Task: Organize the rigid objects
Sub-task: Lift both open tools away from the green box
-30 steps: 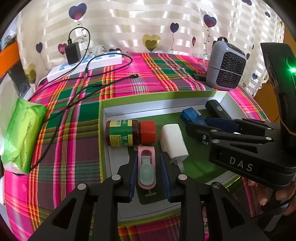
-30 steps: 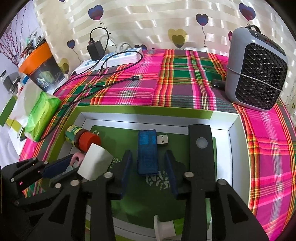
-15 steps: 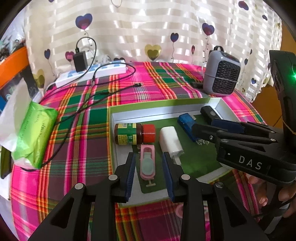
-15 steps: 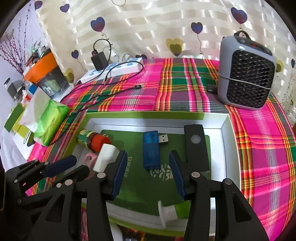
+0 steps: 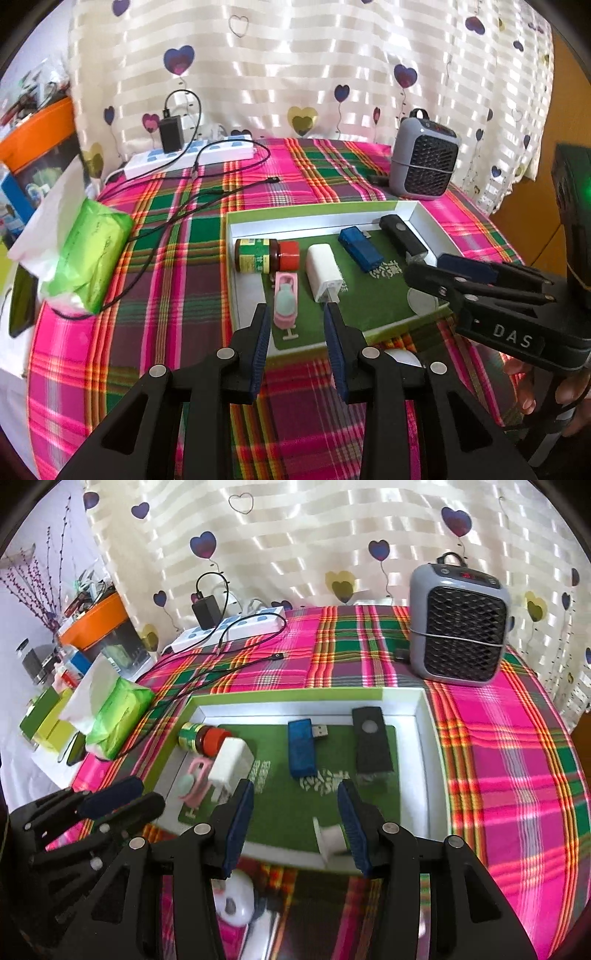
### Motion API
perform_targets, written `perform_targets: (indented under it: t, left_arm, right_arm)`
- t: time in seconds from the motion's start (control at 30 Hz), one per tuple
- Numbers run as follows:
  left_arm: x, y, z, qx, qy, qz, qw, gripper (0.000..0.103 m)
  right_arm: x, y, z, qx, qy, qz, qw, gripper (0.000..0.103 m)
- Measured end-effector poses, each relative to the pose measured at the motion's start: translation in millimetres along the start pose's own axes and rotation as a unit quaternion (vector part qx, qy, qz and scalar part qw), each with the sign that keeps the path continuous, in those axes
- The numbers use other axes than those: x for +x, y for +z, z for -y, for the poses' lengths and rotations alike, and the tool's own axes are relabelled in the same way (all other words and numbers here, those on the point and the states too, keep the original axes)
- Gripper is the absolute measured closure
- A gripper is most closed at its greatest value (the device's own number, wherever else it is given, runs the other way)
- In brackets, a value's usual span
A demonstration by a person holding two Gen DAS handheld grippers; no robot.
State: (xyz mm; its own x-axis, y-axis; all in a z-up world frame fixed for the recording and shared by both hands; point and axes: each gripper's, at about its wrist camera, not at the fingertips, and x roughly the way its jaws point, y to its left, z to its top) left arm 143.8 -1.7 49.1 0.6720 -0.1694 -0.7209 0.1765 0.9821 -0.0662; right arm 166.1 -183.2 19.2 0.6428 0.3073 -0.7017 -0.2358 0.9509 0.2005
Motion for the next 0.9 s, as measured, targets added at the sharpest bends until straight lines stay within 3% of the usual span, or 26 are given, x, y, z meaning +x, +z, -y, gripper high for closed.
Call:
perform_targets:
  t: [0.37,0.9]
  left_arm:
    - [-13,-18,0,-0.009,-0.027,0.001,0.9996,0.074]
    - [-7,-50,-2,-0.016,-0.053,-0.028,0.9981,0.074]
  right_arm:
    - [-30,-25,13,0.013,-0.018,0.017,1.0,0.055]
    - [-52,-62,18,0.014,-0.025,0.016,0.999,0.055]
